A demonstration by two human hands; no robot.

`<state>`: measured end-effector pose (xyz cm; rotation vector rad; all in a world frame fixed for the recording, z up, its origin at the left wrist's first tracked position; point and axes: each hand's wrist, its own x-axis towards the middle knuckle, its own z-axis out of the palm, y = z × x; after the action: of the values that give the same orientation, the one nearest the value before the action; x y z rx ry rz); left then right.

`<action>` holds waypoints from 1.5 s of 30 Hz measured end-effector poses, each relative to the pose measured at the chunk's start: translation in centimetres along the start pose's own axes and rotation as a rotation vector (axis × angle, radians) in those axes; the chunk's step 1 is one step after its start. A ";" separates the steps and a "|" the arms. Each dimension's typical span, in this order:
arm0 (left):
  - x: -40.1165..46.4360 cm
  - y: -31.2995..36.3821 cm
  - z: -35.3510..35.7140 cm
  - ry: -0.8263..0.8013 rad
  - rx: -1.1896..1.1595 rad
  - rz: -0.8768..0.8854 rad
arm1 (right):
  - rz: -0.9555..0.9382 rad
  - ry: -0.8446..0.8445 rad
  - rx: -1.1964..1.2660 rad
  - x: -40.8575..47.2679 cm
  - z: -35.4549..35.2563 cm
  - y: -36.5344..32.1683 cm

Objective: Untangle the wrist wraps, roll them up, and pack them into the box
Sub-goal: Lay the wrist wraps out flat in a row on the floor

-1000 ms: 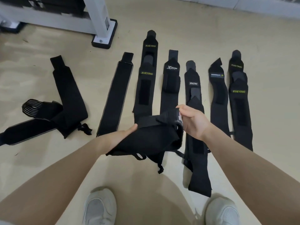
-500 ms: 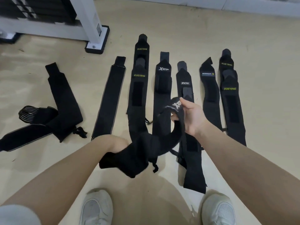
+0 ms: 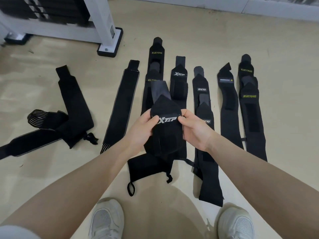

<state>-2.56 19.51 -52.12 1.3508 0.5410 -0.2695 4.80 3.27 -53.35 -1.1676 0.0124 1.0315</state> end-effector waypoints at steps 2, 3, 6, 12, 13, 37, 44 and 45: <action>0.0 0.1 0.1 0.032 0.040 0.009 | -0.003 0.056 -0.046 0.1 0.4 -0.1; 0.1 0.1 0.1 0.025 0.041 0.003 | -0.003 0.077 -0.052 0.2 0.5 -0.1; 0.3 0.4 0.3 0.008 0.075 0.003 | 0.015 0.133 -0.067 0.3 0.7 -0.3; 1.5 1.1 0.6 0.095 0.203 -0.053 | 0.085 0.190 -0.113 0.1 -0.1 0.0; 1.6 1.1 0.6 0.041 0.147 -0.133 | 0.053 0.213 -0.062 0.1 -0.2 -0.4; 7.5 -2.7 5.1 -0.057 -0.212 -0.646 | -0.029 0.716 -0.461 11.3 -8.4 -0.1; 11.8 -5.1 4.4 -0.022 0.034 -0.476 | -0.075 0.578 -0.494 15.8 -10.5 -1.2; 11.9 -5.4 4.6 -0.053 0.078 -0.462 | -0.097 0.551 -0.549 16.5 -10.6 -1.7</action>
<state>5.90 15.40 -62.23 1.2773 0.8024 -0.7077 20.39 6.07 -65.02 -1.9089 0.1111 0.6101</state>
